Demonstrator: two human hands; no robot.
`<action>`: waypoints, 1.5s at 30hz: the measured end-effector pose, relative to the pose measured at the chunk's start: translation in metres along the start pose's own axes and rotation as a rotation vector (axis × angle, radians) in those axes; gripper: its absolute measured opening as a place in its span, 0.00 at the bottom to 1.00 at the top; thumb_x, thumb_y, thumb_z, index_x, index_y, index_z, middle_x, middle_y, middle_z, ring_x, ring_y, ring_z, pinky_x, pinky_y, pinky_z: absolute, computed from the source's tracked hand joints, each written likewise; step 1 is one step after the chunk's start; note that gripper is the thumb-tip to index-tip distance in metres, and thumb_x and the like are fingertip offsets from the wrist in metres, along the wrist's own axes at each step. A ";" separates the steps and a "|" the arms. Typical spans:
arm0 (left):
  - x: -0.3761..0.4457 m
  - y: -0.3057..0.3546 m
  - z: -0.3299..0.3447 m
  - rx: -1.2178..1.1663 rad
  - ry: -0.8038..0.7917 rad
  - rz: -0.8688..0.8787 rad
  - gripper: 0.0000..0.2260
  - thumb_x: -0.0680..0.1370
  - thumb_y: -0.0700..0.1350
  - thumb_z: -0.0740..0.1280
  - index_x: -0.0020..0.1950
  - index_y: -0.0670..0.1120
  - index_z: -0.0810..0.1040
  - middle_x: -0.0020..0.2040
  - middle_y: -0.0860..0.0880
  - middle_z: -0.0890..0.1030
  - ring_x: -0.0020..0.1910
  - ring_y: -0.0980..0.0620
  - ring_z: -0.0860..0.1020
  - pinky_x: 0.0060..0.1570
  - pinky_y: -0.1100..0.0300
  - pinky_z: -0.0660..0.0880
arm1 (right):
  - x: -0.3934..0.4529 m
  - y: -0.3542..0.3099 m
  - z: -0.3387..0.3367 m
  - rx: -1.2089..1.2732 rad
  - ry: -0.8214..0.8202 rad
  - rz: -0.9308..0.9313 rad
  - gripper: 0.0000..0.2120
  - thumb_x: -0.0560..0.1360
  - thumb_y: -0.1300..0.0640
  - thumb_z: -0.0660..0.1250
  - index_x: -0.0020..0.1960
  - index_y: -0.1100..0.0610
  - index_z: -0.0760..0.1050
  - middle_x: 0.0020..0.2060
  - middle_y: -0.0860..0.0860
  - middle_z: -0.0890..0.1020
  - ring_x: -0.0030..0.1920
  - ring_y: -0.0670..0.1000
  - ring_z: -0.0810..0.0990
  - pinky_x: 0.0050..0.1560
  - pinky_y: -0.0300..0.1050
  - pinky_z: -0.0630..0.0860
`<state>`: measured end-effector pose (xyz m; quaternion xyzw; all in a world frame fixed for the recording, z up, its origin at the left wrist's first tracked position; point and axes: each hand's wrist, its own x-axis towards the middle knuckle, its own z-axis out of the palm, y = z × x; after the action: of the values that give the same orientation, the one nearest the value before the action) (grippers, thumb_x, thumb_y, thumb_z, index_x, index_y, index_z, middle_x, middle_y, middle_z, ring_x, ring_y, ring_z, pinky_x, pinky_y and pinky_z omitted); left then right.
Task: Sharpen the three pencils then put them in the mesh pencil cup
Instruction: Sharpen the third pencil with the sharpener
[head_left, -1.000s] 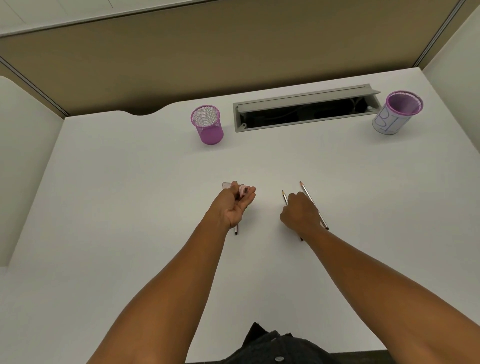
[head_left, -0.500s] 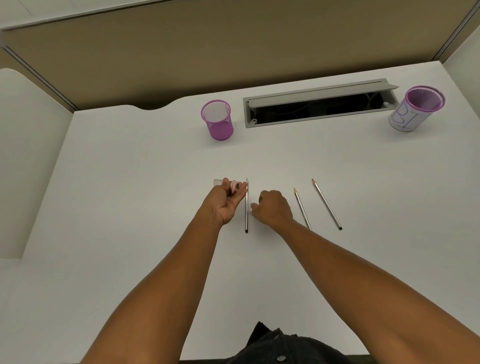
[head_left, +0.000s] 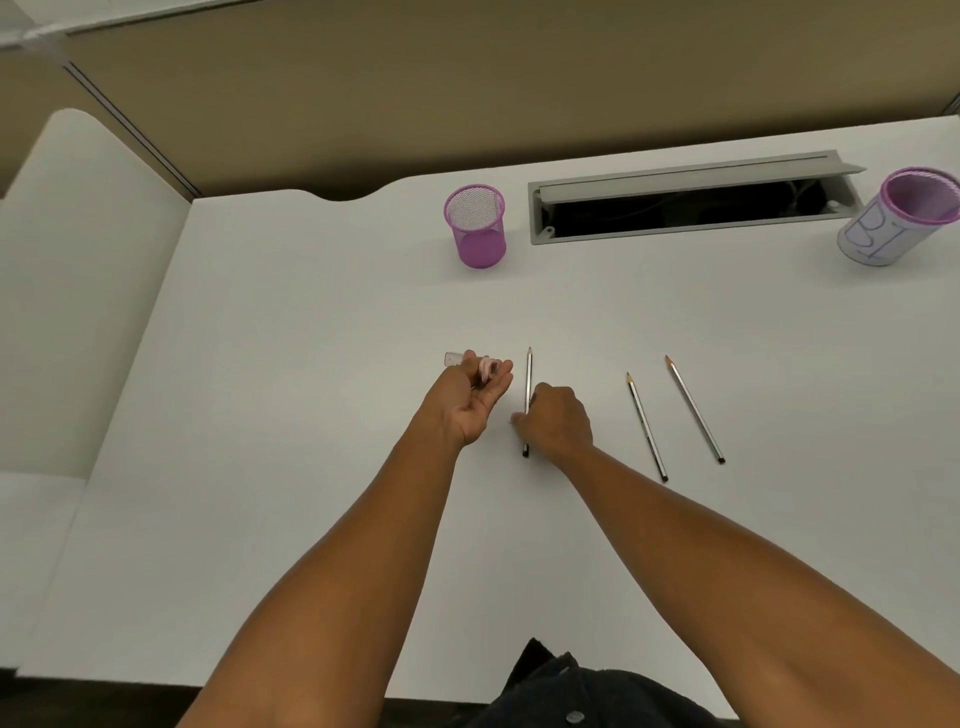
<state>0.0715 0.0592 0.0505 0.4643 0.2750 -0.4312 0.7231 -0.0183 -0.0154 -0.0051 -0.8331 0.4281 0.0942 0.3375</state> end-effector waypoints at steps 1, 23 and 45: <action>0.000 0.002 -0.002 0.002 0.002 0.004 0.15 0.83 0.39 0.59 0.70 0.41 0.68 0.47 0.39 0.76 0.65 0.39 0.75 0.65 0.47 0.72 | 0.000 -0.002 0.001 0.004 -0.001 0.003 0.11 0.73 0.56 0.67 0.52 0.61 0.76 0.47 0.56 0.80 0.47 0.57 0.80 0.40 0.43 0.72; -0.009 0.000 0.017 0.002 -0.012 0.055 0.19 0.82 0.40 0.60 0.74 0.44 0.66 0.44 0.42 0.74 0.53 0.43 0.78 0.61 0.49 0.75 | -0.002 0.030 -0.060 0.070 0.146 -0.167 0.12 0.79 0.50 0.56 0.43 0.57 0.68 0.44 0.53 0.77 0.43 0.55 0.74 0.41 0.47 0.68; -0.023 -0.028 0.069 -0.046 -0.094 0.092 0.06 0.83 0.42 0.61 0.48 0.40 0.73 0.36 0.45 0.72 0.32 0.51 0.75 0.62 0.48 0.74 | -0.026 0.061 -0.130 -0.127 0.422 -0.512 0.10 0.77 0.49 0.64 0.48 0.56 0.76 0.43 0.51 0.75 0.37 0.53 0.75 0.38 0.47 0.73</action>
<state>0.0358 -0.0005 0.0853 0.4389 0.2289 -0.4126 0.7647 -0.0991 -0.1074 0.0751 -0.9341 0.2585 -0.1419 0.2015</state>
